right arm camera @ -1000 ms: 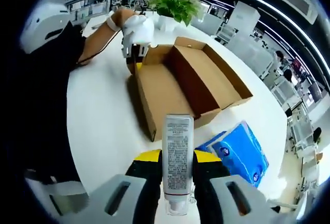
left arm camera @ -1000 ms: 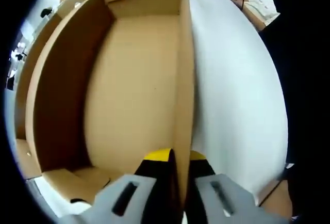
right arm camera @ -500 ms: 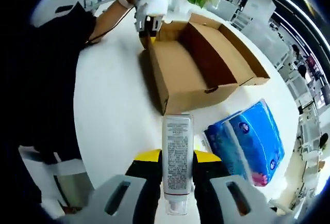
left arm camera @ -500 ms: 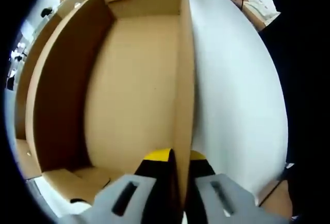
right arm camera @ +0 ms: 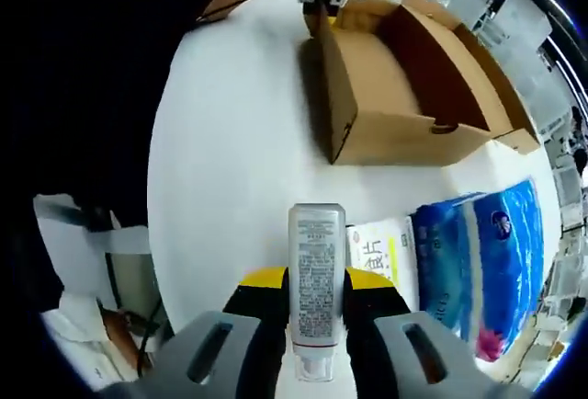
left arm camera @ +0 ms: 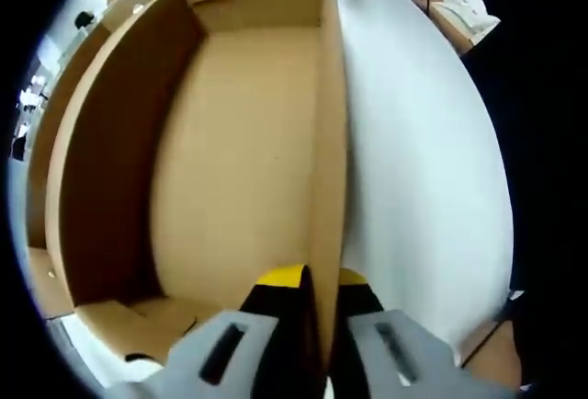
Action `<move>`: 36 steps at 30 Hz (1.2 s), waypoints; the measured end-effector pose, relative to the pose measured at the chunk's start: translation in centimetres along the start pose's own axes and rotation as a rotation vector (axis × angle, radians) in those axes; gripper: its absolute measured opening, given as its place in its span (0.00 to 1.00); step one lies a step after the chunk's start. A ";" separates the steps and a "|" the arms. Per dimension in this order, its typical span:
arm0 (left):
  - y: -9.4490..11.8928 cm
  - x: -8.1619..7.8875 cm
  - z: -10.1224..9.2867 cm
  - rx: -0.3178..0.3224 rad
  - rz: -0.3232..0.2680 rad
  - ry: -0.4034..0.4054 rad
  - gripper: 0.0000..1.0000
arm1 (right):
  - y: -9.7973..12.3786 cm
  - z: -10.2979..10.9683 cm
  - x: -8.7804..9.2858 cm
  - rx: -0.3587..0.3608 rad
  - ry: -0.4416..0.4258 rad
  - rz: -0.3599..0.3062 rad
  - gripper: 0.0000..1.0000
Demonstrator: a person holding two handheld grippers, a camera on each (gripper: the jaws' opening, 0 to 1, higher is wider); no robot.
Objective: Operate the shoe box by opening the lid, removing the specified soft item, and placing it in the target area until the item is outside and the box remains undamaged.
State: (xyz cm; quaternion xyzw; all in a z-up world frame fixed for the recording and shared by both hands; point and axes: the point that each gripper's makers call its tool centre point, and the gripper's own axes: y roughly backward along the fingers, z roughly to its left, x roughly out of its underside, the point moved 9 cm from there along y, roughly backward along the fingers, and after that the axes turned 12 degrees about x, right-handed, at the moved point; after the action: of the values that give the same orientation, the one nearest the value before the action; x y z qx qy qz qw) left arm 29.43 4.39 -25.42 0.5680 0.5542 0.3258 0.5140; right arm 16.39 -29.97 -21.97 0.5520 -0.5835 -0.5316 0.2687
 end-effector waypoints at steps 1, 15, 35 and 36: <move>0.0 0.0 0.0 0.000 0.000 0.001 0.04 | -0.3 0.0 0.0 -0.005 0.002 0.005 0.21; 0.0 -0.1 -0.1 -0.002 0.000 0.002 0.04 | -2.0 0.4 0.2 -0.044 0.078 0.061 0.21; 0.0 -0.1 -0.1 -0.003 0.001 0.002 0.04 | -3.1 1.3 0.9 -0.039 0.132 0.153 0.22; 0.0 -0.1 -0.1 -0.004 0.001 0.001 0.04 | -3.1 1.3 0.8 -0.038 0.137 0.150 0.22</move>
State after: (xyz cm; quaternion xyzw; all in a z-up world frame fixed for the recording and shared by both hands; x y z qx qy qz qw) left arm 29.38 4.33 -25.38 0.5671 0.5536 0.3275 0.5144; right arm 16.10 -29.73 -25.45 0.5364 -0.5932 -0.4822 0.3575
